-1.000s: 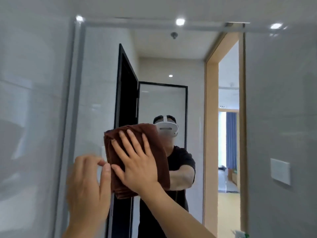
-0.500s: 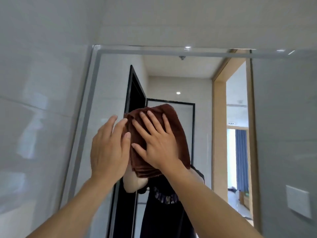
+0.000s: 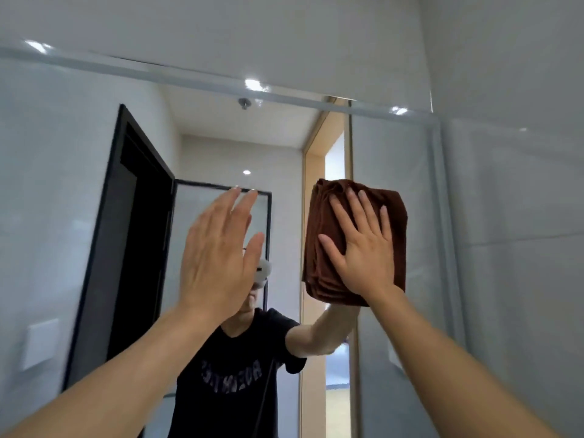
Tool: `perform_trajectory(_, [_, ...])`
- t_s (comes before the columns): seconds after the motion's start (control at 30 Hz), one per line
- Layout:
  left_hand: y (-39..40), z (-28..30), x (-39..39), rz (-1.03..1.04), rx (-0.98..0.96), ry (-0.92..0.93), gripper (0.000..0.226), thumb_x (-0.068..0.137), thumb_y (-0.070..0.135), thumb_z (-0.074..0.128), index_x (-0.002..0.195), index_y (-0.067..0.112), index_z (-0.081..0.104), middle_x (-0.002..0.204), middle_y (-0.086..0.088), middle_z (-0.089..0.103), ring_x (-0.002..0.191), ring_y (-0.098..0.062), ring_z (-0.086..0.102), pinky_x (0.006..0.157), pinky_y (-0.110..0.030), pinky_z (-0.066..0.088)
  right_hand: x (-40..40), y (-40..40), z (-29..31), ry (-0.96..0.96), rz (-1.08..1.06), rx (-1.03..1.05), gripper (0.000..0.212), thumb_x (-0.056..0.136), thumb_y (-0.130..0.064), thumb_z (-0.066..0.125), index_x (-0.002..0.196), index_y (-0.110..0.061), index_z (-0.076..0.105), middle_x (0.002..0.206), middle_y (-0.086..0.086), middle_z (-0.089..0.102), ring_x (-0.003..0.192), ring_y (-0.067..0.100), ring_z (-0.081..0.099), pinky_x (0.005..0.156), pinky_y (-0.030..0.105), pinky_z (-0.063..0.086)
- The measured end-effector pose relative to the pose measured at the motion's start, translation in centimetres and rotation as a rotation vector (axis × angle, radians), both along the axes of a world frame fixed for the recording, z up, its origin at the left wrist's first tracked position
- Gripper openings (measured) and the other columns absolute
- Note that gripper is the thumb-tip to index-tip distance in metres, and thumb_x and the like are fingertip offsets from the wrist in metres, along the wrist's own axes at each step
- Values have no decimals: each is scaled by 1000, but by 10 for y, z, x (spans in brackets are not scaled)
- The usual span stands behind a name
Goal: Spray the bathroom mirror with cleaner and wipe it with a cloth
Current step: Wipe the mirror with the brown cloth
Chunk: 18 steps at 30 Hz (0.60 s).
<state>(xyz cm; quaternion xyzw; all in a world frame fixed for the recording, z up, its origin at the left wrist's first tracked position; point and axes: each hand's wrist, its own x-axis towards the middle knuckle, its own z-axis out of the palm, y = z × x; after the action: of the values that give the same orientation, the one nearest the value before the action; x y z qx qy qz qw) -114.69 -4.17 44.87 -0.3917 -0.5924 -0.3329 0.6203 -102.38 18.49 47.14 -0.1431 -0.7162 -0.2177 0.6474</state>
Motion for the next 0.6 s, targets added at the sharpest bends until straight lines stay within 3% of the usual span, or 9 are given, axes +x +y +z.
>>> perform_trajectory(0.13, [1,14,11,24,-1,39,56,101,42,36,154,26,26,157,1,32,141,-20,37,112,-45,36,38,49,8,-7,-36,-51,68,98,-64,21,157,-31,21,166,0,17,154,17,6,123,53,12])
perform_trajectory(0.3, [-28,30,7,59,1,63,53,103,41,33,152,21,32,154,-1,38,139,-21,40,113,-44,35,38,51,63,34,-17,-97,71,96,-66,17,157,-31,20,166,3,18,154,20,8,123,53,11])
perform_trajectory(0.43, [-73,42,-7,99,20,37,53,101,40,36,151,21,33,153,-2,40,141,-20,37,115,-44,34,7,3,101,74,15,-121,72,95,-67,17,158,-32,17,166,3,16,154,22,6,123,54,7])
perform_trajectory(0.6, [-130,49,-9,124,50,-7,54,99,38,35,150,19,37,154,-4,39,142,-22,36,116,-42,29,-58,-97,129,19,65,4,71,94,-67,20,157,-34,20,166,0,17,154,22,6,123,52,4])
